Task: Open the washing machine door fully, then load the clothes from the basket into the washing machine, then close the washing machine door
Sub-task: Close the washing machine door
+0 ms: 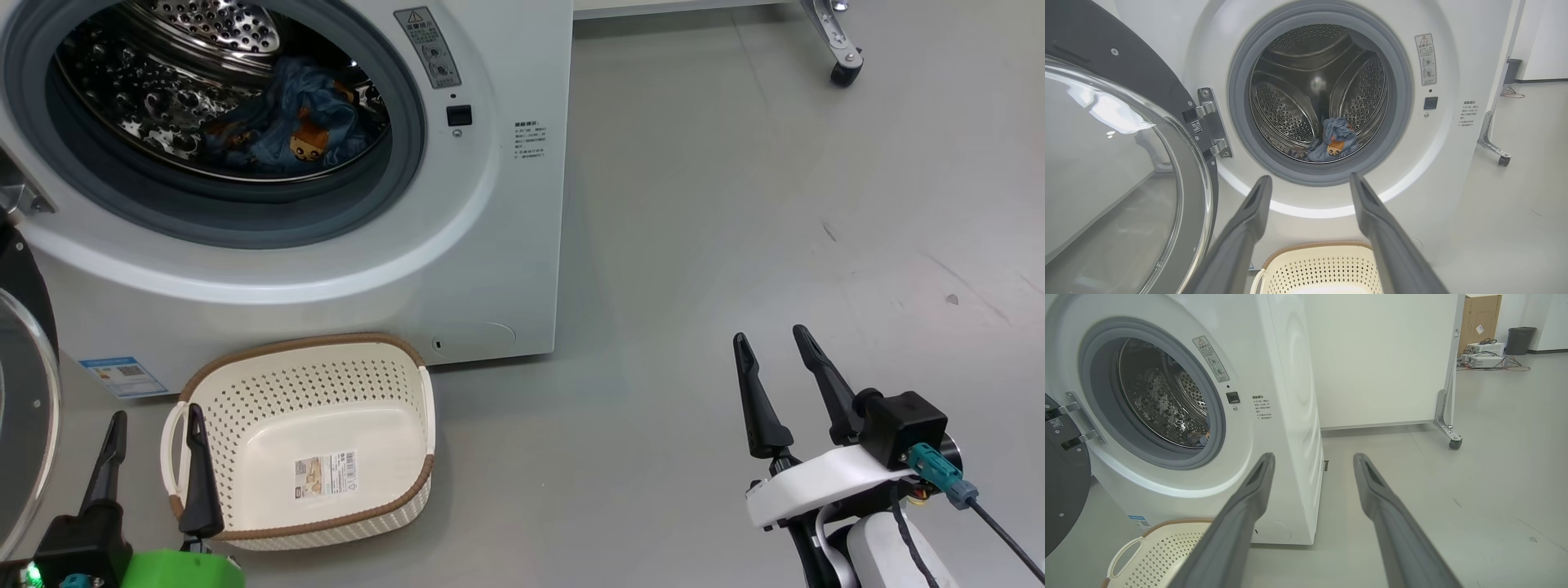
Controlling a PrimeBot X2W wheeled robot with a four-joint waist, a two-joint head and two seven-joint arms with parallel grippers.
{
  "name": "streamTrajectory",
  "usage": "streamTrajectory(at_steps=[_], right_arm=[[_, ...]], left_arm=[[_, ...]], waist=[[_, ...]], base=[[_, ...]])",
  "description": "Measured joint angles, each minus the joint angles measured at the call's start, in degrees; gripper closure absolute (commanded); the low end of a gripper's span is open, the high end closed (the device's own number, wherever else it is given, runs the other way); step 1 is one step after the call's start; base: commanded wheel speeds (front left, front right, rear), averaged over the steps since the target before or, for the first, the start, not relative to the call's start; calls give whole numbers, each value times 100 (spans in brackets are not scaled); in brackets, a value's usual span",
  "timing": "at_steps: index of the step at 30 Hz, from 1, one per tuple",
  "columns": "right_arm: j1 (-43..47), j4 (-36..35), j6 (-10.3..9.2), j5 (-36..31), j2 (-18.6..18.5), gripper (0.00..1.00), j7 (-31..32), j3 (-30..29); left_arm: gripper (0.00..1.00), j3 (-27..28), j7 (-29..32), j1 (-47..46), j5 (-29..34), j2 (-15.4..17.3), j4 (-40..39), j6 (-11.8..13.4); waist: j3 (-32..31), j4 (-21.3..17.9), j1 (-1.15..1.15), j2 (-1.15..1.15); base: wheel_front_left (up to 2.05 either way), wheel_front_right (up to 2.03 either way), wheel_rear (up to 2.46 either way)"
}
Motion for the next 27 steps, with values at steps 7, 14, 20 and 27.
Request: streamTrajectory(at_steps=[7,14,20,27], right_arm=[[0,-4,0,0,-4,0,0,-14],[-1,-5,0,0,-4,0,0,-15],[-1,-20,0,0,-4,0,0,-15],[-1,-26,0,0,-4,0,0,-16]], left_arm=[[0,21,0,-2,2,-3,-24,1],[0,-4,0,-11,96,-14,-96,0],[0,-25,0,-10,103,-20,-98,0],[0,-23,0,-10,102,-22,-137,0]], waist=[[28,29,0,0],[44,63,0,0],[43,72,0,0],[71,80,0,0]], base=[[-116,115,0],[-88,88,0],[-58,58,0],[-33,33,0]])
